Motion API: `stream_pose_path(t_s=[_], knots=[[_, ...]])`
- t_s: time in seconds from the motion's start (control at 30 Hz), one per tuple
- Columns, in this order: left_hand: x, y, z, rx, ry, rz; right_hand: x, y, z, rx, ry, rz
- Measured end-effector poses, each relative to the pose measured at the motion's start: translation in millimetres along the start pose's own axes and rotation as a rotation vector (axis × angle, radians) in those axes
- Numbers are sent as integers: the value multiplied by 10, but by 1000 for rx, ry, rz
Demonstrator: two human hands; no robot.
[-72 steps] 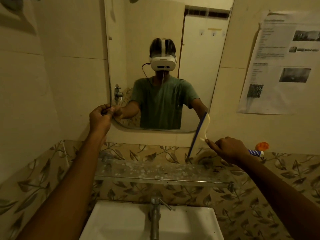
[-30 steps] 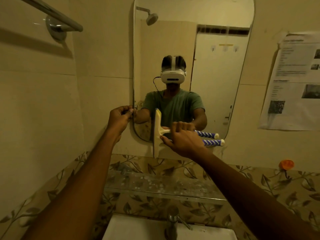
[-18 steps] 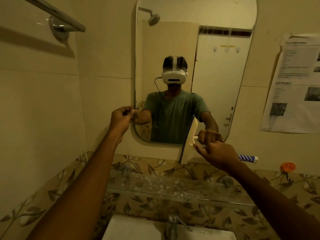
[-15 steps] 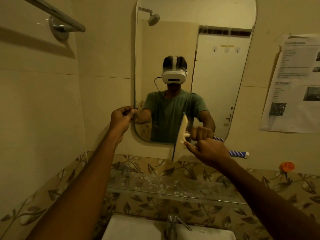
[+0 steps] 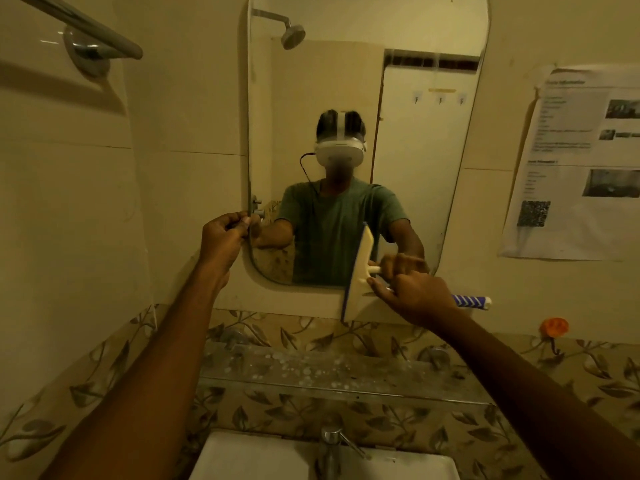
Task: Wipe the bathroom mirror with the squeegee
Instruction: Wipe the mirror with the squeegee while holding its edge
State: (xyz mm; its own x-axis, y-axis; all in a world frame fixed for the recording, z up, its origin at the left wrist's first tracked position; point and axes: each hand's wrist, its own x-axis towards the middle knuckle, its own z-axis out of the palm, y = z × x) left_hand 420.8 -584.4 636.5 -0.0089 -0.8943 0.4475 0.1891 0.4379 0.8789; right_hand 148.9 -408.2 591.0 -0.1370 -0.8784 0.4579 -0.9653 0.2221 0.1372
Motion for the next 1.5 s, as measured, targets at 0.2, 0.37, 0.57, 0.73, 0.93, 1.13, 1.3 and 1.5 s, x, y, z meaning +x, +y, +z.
stream_pose_path(t_s=[0.2,0.37,0.57,0.73,0.93,1.13,1.3,1.5], knots=[[-3,-29,40,1,31,7,-288,520,33,63,-136,181],[16,-47,24,18,32,-3,-454,742,93,45,-117,259],[6,-24,-11,43,24,-6,-586,660,95,126,-52,277],[65,101,-10,52,20,33,-314,108,-67,237,16,61],[246,500,30,18,-34,98,281,-708,-441,167,109,-185],[398,454,-44,25,-118,39,767,-1177,-644,13,176,-294],[410,415,-32,38,-109,38,870,-1250,-649,-65,192,-251],[424,435,-3,9,-97,15,748,-797,-454,36,197,-120]])
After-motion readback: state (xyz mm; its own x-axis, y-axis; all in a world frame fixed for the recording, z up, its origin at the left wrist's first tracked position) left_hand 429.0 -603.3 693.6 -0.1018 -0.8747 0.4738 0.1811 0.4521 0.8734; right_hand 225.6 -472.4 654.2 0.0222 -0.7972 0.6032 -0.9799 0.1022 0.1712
